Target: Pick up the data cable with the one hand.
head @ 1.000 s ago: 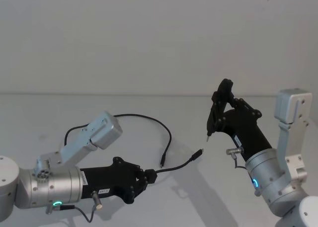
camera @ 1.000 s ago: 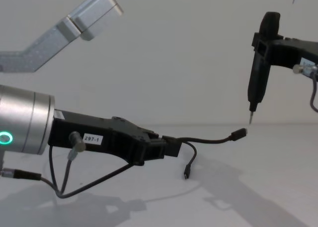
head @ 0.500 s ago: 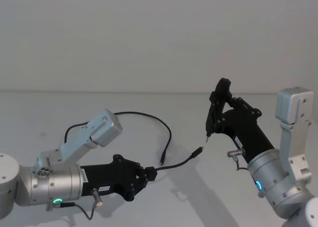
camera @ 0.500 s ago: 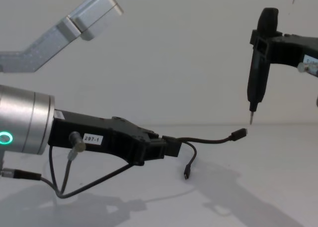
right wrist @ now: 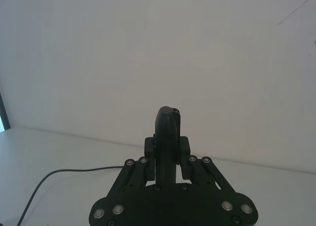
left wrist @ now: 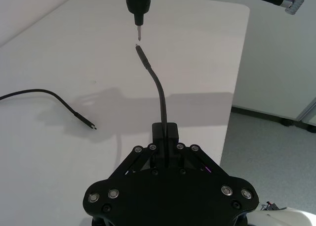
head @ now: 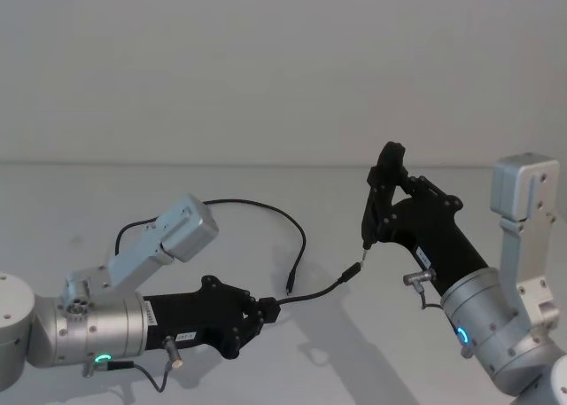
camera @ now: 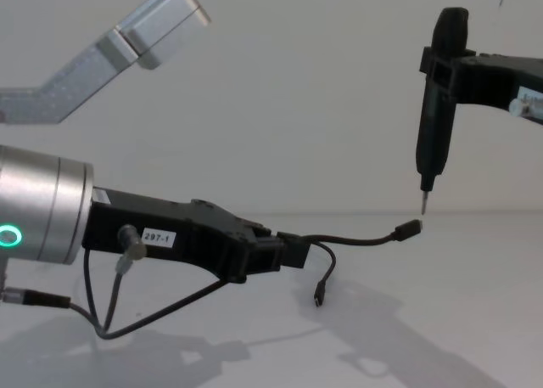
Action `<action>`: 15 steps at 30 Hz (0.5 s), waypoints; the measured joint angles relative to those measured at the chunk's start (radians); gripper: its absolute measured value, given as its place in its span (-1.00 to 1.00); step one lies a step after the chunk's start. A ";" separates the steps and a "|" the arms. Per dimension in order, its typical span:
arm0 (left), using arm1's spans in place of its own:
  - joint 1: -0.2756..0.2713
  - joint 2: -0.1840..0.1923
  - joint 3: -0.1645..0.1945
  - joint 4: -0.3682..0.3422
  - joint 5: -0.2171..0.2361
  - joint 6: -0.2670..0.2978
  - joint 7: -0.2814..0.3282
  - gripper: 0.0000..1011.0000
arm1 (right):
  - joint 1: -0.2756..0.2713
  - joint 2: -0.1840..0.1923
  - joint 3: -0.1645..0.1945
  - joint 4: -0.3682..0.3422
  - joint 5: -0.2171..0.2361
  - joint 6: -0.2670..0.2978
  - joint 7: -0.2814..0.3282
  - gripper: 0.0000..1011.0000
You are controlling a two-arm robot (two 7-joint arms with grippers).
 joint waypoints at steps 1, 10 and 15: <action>0.000 0.000 0.000 0.000 0.000 0.000 0.000 -0.92 | -0.001 0.000 0.000 -0.002 0.000 0.002 0.001 -0.45; 0.000 0.000 0.000 0.000 0.000 0.000 0.000 -0.92 | -0.001 -0.007 0.001 -0.003 -0.004 0.029 0.003 -0.45; 0.000 0.000 0.000 0.000 0.000 0.000 0.000 -0.92 | 0.005 -0.014 0.002 0.008 -0.010 0.043 0.002 -0.45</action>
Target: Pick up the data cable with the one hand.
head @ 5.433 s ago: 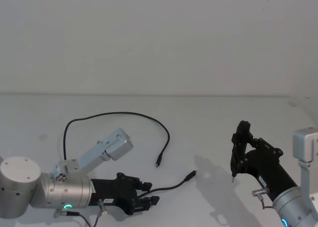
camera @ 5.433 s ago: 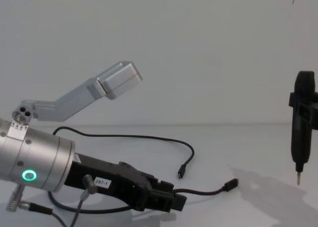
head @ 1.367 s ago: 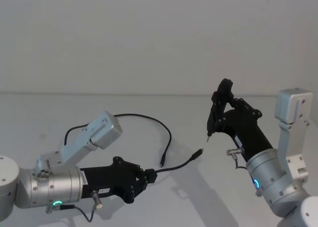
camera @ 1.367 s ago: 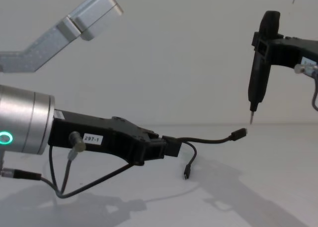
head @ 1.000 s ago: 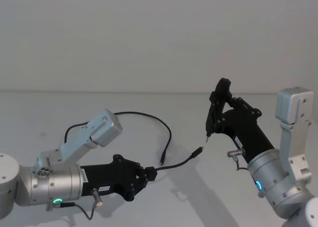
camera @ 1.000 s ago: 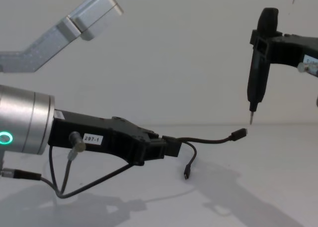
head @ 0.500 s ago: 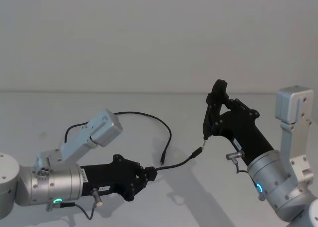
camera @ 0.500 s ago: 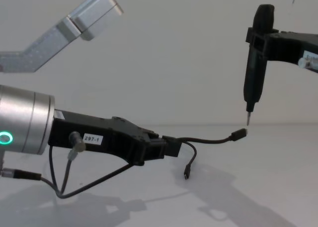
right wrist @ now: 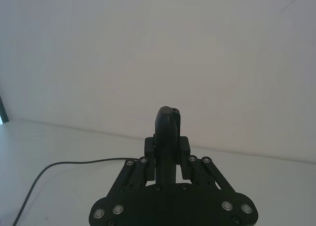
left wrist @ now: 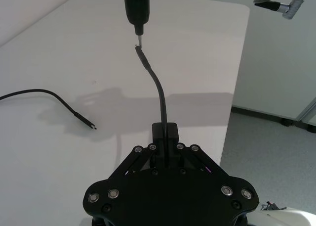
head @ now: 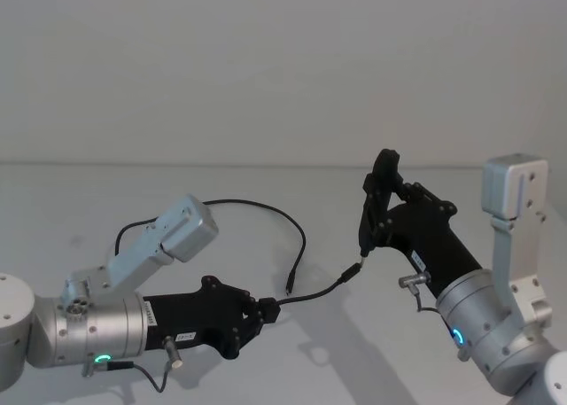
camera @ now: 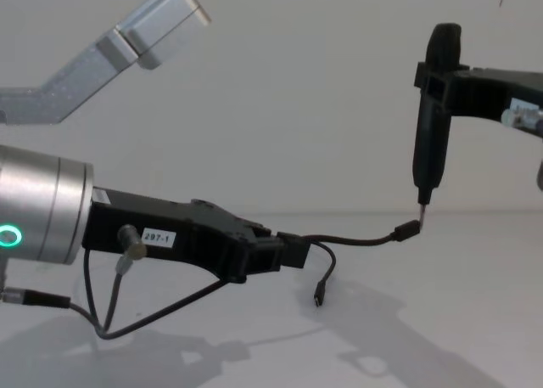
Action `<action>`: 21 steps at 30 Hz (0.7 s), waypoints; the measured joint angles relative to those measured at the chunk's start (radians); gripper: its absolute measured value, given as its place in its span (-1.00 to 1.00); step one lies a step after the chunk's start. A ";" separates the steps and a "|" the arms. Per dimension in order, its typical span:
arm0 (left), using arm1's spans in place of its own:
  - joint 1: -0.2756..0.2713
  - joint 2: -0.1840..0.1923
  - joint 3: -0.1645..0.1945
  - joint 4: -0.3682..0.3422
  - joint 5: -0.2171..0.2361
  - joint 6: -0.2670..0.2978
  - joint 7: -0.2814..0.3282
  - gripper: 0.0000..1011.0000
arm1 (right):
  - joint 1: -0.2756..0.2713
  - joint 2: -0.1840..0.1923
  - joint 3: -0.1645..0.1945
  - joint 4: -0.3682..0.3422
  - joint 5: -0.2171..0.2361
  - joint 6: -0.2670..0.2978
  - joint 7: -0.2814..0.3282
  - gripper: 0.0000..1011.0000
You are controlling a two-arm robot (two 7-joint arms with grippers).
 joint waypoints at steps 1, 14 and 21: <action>0.000 0.000 0.000 0.000 0.000 0.000 0.000 -0.92 | 0.002 -0.002 0.001 0.004 -0.002 0.003 -0.001 -0.45; 0.000 0.000 0.000 0.000 0.000 0.000 0.000 -0.92 | 0.029 -0.026 0.012 0.044 -0.015 0.023 -0.014 -0.45; 0.000 0.000 0.000 0.000 0.000 0.000 0.000 -0.92 | 0.039 -0.036 0.021 0.050 -0.015 0.039 -0.015 -0.45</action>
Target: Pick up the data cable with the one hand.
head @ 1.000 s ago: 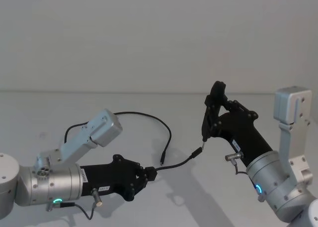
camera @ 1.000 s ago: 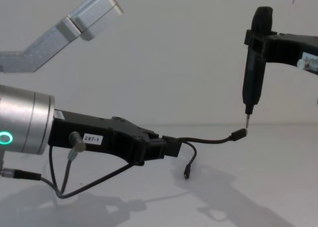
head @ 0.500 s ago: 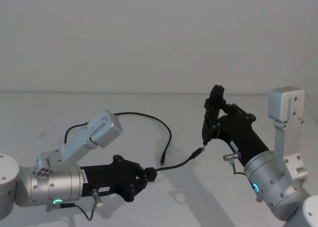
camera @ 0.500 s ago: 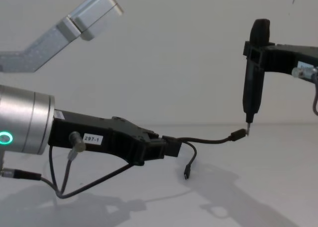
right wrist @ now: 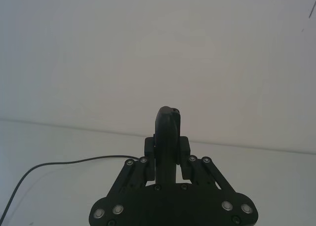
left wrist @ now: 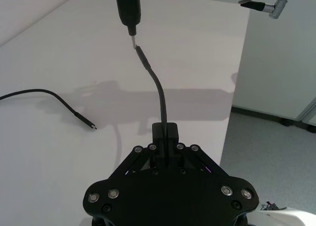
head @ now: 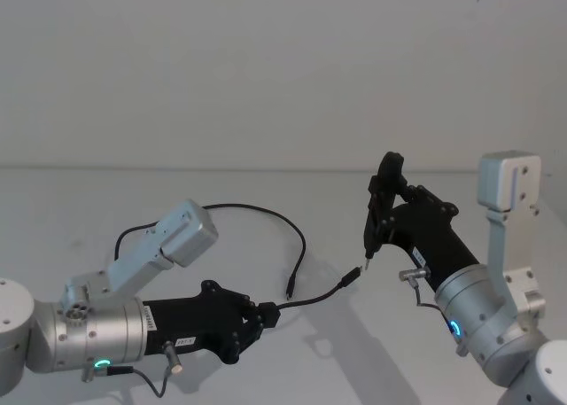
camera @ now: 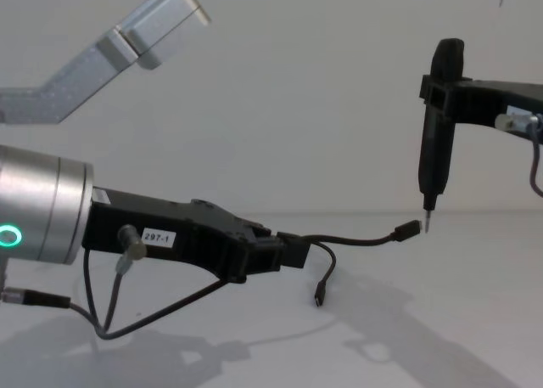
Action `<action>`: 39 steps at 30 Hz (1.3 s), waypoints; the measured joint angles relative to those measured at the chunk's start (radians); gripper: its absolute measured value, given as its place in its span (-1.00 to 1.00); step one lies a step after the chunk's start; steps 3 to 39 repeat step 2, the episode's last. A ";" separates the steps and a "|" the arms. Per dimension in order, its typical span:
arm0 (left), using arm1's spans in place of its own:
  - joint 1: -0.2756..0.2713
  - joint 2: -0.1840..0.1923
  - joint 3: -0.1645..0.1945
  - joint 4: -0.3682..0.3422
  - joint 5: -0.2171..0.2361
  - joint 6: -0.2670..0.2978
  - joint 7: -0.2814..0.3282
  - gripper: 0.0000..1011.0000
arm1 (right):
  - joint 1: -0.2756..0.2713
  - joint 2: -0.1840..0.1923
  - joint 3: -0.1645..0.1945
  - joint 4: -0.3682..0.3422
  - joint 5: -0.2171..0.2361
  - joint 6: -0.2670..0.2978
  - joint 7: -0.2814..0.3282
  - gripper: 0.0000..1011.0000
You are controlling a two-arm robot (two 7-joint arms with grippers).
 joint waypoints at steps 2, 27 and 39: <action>0.000 0.000 0.000 0.000 0.000 0.000 0.000 -0.92 | 0.002 -0.002 0.002 0.001 0.000 0.003 0.000 -0.45; 0.000 0.000 0.000 0.000 0.000 0.000 0.000 -0.92 | 0.002 -0.002 0.002 0.001 0.000 0.003 0.000 -0.45; 0.000 0.000 0.000 0.000 0.000 0.000 0.000 -0.92 | 0.002 -0.002 0.002 0.001 0.000 0.003 0.000 -0.45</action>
